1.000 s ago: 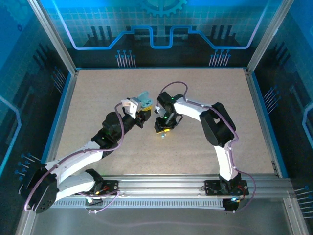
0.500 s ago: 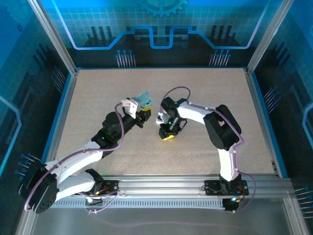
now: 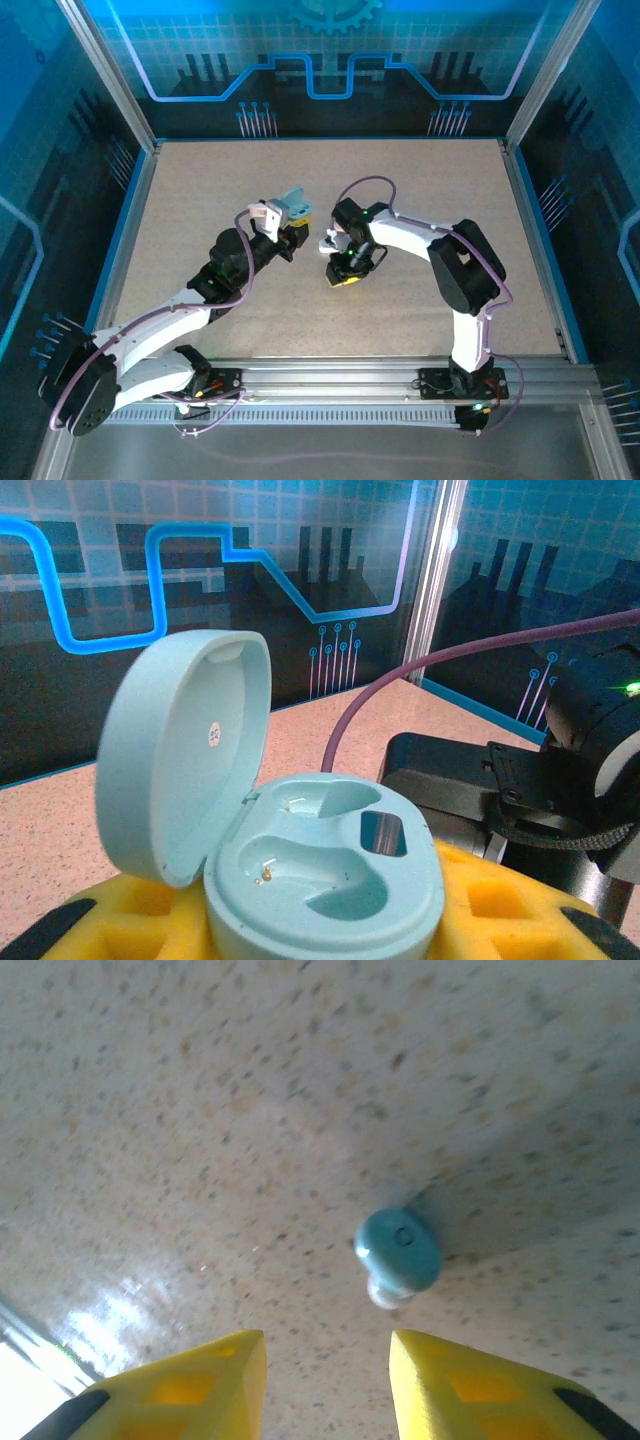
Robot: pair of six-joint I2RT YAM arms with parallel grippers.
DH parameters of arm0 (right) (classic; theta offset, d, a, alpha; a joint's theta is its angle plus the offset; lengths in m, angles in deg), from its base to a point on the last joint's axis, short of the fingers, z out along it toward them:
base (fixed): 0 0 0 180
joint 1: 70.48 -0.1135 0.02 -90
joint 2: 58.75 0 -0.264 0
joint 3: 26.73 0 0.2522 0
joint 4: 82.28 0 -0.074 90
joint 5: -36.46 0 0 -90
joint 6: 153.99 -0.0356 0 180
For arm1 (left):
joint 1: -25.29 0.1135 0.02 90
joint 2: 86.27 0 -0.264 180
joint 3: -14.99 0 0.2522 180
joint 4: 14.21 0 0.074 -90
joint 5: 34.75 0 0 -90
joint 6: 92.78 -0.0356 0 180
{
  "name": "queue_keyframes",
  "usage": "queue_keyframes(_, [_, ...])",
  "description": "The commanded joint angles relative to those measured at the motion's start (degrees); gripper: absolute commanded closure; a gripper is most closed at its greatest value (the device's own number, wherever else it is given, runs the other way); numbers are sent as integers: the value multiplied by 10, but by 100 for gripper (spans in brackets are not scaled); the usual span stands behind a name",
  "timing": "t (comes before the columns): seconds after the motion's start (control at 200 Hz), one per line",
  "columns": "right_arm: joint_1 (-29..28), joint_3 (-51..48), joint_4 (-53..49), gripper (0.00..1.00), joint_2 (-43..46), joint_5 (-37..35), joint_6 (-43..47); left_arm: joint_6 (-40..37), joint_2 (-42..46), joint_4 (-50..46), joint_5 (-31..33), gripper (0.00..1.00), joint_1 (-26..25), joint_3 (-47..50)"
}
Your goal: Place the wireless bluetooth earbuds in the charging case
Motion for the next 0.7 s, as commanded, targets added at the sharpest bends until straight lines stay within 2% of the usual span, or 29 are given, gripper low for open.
queue_keyframes(0.0, [5,23,-2,60,8,-64,-31,3,9,0,4,72,3,9])
queue_keyframes(0.205, [7,45,4,58,-32,-31,-36,3,6,1,5,71,3,8])
queue_keyframes(0.515, [5,21,17,58,-51,-14,-44,2,1,2,5,71,3,5])
queue_keyframes(0.695, [3,18,23,62,-50,23,-35,4,-8,3,0,71,3,-1])
